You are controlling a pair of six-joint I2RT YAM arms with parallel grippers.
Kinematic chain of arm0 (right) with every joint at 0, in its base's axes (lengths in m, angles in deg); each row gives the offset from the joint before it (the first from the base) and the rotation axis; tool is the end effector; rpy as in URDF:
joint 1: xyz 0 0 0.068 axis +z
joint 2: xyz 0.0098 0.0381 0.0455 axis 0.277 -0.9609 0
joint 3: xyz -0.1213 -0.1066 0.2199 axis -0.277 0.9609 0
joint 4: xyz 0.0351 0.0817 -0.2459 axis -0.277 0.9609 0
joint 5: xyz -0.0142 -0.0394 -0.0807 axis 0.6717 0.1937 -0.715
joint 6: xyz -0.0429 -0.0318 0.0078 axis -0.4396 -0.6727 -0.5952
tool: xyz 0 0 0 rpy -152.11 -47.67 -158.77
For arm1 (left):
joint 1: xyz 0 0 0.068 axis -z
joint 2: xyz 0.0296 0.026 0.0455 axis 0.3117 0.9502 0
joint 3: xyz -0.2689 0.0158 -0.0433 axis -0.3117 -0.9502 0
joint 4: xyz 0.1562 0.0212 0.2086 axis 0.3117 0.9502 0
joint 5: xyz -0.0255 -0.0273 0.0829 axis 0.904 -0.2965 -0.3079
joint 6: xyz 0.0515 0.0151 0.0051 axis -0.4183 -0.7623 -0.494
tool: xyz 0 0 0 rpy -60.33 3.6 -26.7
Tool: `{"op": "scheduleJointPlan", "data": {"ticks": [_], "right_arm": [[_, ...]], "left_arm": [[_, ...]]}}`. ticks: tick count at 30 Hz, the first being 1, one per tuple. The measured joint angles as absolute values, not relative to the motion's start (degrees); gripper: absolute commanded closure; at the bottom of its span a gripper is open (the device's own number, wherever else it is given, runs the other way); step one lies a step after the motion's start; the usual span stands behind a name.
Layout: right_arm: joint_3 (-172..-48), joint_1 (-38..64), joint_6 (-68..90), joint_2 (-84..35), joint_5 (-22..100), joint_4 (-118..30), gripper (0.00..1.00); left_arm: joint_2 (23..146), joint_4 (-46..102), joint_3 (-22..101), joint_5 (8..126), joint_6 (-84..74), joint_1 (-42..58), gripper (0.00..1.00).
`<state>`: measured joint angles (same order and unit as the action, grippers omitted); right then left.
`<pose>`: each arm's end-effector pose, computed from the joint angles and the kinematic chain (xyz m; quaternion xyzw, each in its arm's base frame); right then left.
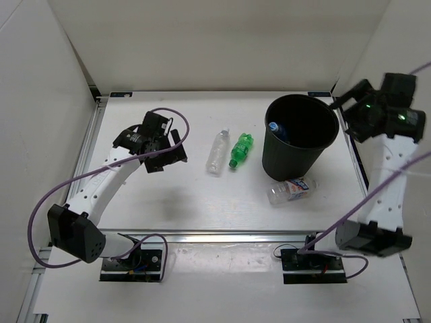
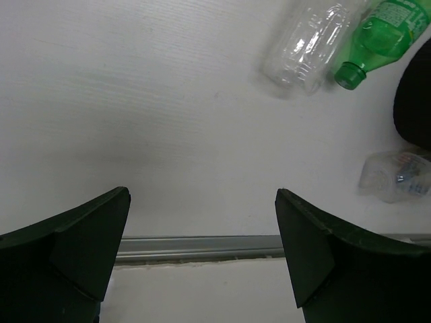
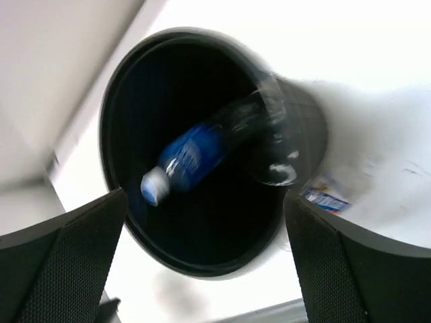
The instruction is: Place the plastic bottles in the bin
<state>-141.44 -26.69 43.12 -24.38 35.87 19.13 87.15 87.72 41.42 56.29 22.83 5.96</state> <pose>0.2537 -0.0449 0.4692 0.3619 0.8210 0.1403 0.4187 0.2422 -0.1067 0.3193 -0.1342 0.9594 -0.1126 0.2209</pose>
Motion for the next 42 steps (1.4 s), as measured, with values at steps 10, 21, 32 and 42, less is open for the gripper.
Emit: {"op": "scheduleJointPlan", "data": {"ticks": [10, 21, 32, 42], "right_arm": [[-123.36, -40.03, 45.94, -4.99, 42.73, 19.48, 0.0], [-116.96, -40.03, 46.9, -4.9, 47.52, 19.48, 0.0], [-118.07, -40.03, 45.2, -4.73, 48.55, 19.28, 0.0], [-121.35, -40.03, 43.49, -4.75, 48.5, 19.35, 0.0]], "left_arm": [[105.97, 85.82, 68.8, 60.39, 22.19, 6.68, 0.0], [129.49, 80.9, 79.88, 53.47, 16.64, 12.06, 0.0], [139.28, 77.51, 82.16, 53.6, 13.16, 12.98, 0.01], [143.19, 76.77, 81.26, 60.11, 11.48, 11.73, 0.46]]}}
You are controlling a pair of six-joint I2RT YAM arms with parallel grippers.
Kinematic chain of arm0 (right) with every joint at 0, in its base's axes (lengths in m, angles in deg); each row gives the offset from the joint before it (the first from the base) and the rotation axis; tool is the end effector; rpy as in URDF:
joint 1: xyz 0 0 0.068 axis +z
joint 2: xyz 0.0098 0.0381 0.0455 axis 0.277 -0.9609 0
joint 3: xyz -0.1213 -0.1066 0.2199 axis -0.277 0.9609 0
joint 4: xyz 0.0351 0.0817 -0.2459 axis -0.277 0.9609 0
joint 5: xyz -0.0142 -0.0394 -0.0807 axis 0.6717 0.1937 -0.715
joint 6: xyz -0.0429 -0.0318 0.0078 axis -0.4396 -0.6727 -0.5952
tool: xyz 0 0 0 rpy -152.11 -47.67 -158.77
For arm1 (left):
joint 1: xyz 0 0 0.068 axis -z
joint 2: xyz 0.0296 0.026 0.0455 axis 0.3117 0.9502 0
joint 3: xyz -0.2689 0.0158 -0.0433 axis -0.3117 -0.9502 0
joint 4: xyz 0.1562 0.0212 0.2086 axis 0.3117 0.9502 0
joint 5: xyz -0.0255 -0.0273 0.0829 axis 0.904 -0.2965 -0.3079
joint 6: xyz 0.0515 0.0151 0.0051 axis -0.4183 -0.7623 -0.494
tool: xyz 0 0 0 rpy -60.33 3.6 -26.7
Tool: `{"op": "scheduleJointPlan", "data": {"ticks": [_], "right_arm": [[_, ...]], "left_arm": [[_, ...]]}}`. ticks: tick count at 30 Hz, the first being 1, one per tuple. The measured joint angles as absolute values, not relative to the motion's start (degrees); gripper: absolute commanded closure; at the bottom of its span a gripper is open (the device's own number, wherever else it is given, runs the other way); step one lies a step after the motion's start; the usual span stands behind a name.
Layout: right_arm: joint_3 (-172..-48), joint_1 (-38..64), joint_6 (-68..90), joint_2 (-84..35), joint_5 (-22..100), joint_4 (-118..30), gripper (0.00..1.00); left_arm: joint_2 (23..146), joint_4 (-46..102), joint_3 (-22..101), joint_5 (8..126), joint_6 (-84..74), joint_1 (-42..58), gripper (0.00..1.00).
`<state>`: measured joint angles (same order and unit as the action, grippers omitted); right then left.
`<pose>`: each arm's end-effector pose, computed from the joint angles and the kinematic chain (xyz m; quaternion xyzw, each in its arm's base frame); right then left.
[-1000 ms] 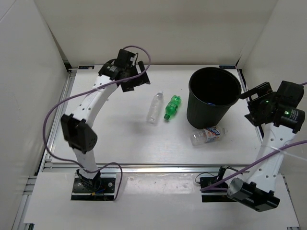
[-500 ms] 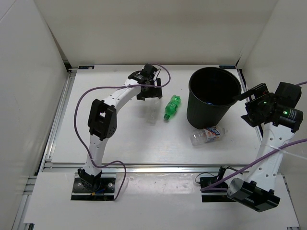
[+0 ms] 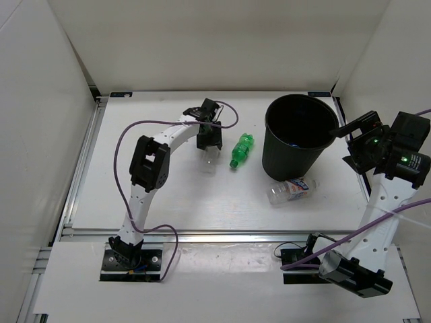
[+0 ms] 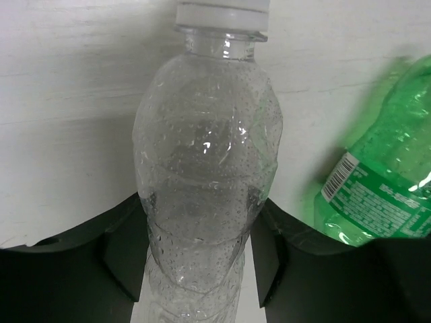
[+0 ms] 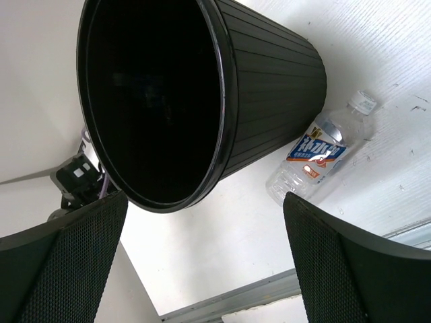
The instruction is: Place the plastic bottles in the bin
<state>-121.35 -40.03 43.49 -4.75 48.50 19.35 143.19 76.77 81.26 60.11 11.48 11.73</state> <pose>0.1613 -0.0604 0.4381 0.4134 0.7914 0.1888 0.4089 0.4303 -0.2483 0.1766 0.0180 0.9790 -0.1085 0.1714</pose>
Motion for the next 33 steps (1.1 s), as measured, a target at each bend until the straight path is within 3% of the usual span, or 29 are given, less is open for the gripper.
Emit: {"op": "scheduleJointPlan", "data": {"ticks": [7, 12, 16, 21, 25, 26, 33], "right_arm": [[-120.15, -40.03, 43.54, -4.18, 48.55, 19.28, 0.0], [-117.37, -40.03, 43.67, -2.65, 48.72, 19.39, 0.0], [-117.04, -40.03, 43.8, -2.13, 49.53, 19.39, 0.0], [-118.07, -40.03, 42.92, -0.86, 49.73, 19.81, 0.0], [-119.93, -40.03, 41.61, 0.67, 49.27, 20.68, 0.0], [-120.3, -40.03, 41.15, 1.17, 48.85, 21.2, 0.0], [-120.89, -40.03, 40.26, 3.4, 47.43, 22.8, 0.0]], "left_arm": [[140.92, 78.43, 90.35, 59.39, 16.81, 8.39, 0.46], [134.95, 66.8, 105.46, 61.55, 21.08, 7.82, 0.48], [135.0, 51.87, 120.01, 66.62, 25.25, 12.95, 0.48], [134.93, 38.04, 118.03, 70.14, 26.37, 23.25, 0.44], [140.13, 35.04, 115.42, 71.48, 25.62, 29.15, 0.26], [141.03, 35.26, 114.13, 71.65, 25.05, 30.02, 0.0], [141.29, 38.28, 107.16, 69.31, 19.92, 29.74, 0.0]]}}
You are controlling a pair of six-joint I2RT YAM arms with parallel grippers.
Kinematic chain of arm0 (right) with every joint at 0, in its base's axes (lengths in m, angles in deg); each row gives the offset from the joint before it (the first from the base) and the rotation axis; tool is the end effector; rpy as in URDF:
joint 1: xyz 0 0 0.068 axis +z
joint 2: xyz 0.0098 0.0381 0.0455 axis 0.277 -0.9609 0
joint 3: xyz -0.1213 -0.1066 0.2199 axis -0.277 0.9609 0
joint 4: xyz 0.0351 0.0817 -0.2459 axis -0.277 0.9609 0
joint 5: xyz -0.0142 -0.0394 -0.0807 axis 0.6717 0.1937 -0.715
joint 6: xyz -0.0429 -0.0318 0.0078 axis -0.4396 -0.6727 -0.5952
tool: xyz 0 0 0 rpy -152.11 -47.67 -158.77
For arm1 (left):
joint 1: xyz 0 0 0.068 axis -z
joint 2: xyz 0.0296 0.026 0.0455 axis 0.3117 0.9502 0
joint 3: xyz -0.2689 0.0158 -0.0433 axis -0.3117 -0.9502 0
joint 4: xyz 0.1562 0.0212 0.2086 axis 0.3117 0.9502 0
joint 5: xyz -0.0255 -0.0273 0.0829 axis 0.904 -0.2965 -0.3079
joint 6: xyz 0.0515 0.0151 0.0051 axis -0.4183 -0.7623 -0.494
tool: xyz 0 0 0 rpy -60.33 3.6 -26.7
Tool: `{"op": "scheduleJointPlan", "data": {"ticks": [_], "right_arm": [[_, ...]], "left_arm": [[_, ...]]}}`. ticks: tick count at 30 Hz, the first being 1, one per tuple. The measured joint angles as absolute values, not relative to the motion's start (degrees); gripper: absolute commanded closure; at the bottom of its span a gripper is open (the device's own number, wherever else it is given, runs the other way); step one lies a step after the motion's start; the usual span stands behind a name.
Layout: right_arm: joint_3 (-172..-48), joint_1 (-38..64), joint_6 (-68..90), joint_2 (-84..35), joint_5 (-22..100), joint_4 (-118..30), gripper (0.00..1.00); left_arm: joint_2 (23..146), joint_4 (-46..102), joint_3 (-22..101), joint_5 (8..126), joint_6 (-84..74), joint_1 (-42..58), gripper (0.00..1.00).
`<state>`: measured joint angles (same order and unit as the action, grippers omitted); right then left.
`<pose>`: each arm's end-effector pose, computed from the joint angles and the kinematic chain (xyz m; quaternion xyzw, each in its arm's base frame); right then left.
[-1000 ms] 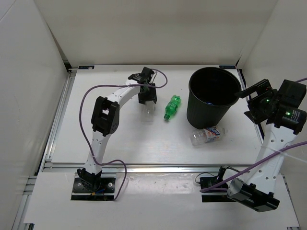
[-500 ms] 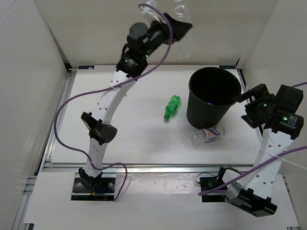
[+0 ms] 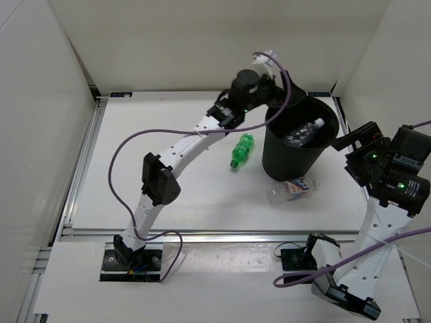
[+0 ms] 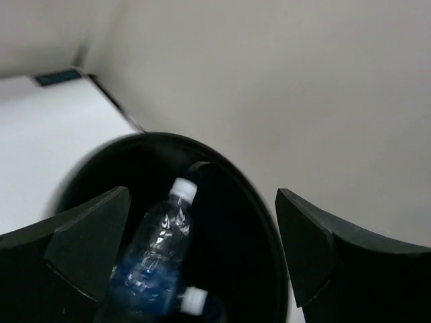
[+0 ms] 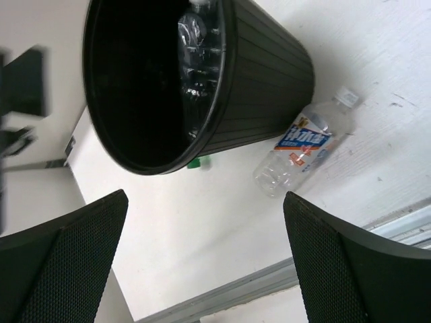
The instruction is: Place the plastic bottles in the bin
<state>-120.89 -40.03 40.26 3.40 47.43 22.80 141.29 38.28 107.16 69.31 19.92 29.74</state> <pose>0.1155 -0.0408 0.4487 0.3828 0.7897 0.1701 0.4482 0.3569 -0.4047 0.4026 0.1348 0.6962 -0.5201 0.4760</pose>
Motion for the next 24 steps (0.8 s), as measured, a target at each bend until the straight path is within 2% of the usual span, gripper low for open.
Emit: {"op": "scheduleJointPlan", "data": {"ticks": [5, 10, 16, 19, 24], "right_arm": [[-120.8, -40.03, 43.03, 3.6, 41.79, 25.6, 0.0], [-117.83, -40.29, 50.14, 3.18, 35.94, 29.79, 0.0], [-111.12, -41.97, 57.72, -0.79, 37.42, 30.54, 0.0], [-104.56, -42.36, 59.64, -2.08, 41.07, 28.09, 0.0], [-91.45, -44.92, 60.48, -1.62, 48.83, 20.92, 0.02]], "left_arm": [[128.77, 39.41, 96.36, 66.89, 15.61, 21.59, 0.0], [104.4, 40.16, 77.68, 61.9, 13.08, 10.64, 0.0], [77.3, 46.67, 56.83, 54.69, 13.21, 11.16, 0.0], [71.11, 50.21, 49.63, 52.57, 13.43, 10.61, 0.0], [69.38, 56.29, 42.62, 49.38, 13.62, 9.43, 0.0]]}}
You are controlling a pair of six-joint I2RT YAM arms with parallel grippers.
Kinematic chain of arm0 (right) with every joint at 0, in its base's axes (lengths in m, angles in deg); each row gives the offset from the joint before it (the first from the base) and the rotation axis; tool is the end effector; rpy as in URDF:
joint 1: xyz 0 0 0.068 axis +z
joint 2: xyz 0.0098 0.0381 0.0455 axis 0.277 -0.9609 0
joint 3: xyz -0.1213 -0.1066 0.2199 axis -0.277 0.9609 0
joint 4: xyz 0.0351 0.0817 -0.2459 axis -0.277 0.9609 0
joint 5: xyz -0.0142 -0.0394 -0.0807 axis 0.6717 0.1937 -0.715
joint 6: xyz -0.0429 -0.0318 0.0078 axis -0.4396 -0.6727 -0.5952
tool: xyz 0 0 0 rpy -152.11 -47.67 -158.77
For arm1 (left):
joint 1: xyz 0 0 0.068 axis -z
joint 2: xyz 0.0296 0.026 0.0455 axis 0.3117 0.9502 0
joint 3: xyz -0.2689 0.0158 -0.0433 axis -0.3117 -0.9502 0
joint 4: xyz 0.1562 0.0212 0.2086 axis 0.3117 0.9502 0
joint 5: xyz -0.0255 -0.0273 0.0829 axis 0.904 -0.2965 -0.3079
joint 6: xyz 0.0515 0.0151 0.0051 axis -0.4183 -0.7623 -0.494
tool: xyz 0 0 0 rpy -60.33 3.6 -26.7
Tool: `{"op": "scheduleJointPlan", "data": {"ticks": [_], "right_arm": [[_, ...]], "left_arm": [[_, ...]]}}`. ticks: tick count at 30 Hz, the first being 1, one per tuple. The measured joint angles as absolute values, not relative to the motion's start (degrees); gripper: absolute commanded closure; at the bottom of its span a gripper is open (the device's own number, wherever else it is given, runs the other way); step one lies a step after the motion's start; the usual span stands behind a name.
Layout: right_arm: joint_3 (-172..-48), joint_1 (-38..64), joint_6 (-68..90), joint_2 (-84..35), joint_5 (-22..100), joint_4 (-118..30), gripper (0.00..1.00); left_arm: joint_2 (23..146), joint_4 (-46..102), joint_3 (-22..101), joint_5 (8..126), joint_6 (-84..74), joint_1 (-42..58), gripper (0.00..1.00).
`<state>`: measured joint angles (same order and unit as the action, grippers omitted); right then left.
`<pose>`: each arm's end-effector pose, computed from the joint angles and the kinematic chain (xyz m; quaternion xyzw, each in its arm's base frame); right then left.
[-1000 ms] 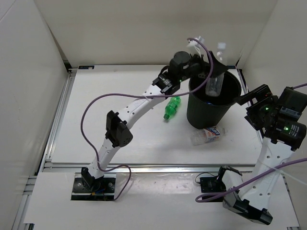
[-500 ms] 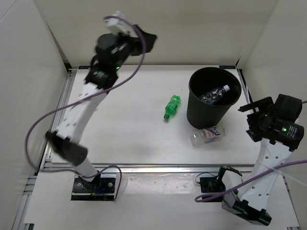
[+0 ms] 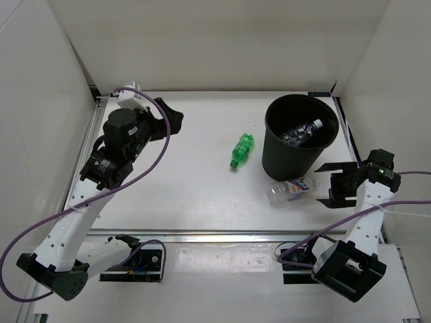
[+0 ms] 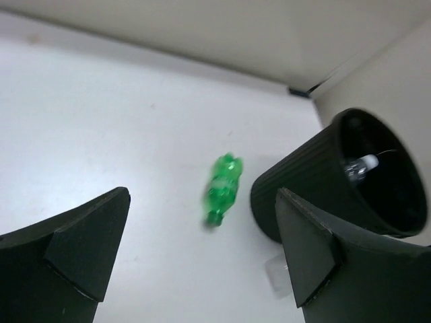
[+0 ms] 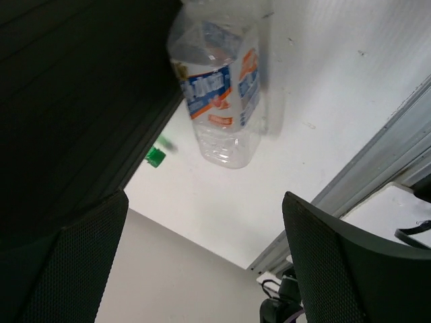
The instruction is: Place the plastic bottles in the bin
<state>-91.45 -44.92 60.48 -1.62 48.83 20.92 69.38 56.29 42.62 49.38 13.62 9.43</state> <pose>0.1530 -0.0723 0.2939 0.6336 0.7330 0.1897 0.1587 0.1937 -0.0946 0.4436 -0.0694 0.7675 -0.2515 0.5855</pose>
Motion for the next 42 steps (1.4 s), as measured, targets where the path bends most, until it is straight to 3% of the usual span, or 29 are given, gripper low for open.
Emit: {"op": "scheduleJointPlan", "data": {"ticks": [12, 26, 29, 32, 33, 36, 42], "right_arm": [[-76.94, -44.48, 57.81, -11.26, 52.42, 2.84, 0.02], [-77.05, -38.56, 57.72, -27.02, 53.4, -9.7, 0.02], [-78.55, -37.38, 57.72, -30.56, 53.29, -10.29, 0.06], [-79.49, -36.9, 57.94, -32.75, 52.92, -10.38, 0.19], [-79.6, -36.9, 57.94, -33.1, 52.66, -10.29, 0.27], [-79.6, -36.9, 57.87, -32.73, 51.91, -9.29, 0.37], [-78.27, -36.9, 56.41, -20.2, 49.95, -0.22, 0.48]], "left_arm": [[67.77, 63.89, 34.05, 49.14, 17.95, 8.52, 0.0], [70.45, 68.05, 33.48, 52.46, 17.97, 8.47, 0.0], [71.0, 68.79, 33.46, 53.05, 17.91, 8.47, 0.0], [71.37, 69.29, 33.48, 53.38, 17.67, 8.47, 0.0], [71.57, 69.38, 33.48, 53.4, 17.51, 8.47, 0.0], [72.23, 69.58, 33.48, 53.47, 17.27, 8.47, 0.0], [72.88, 69.99, 33.48, 53.05, 17.36, 8.14, 0.0]]}}
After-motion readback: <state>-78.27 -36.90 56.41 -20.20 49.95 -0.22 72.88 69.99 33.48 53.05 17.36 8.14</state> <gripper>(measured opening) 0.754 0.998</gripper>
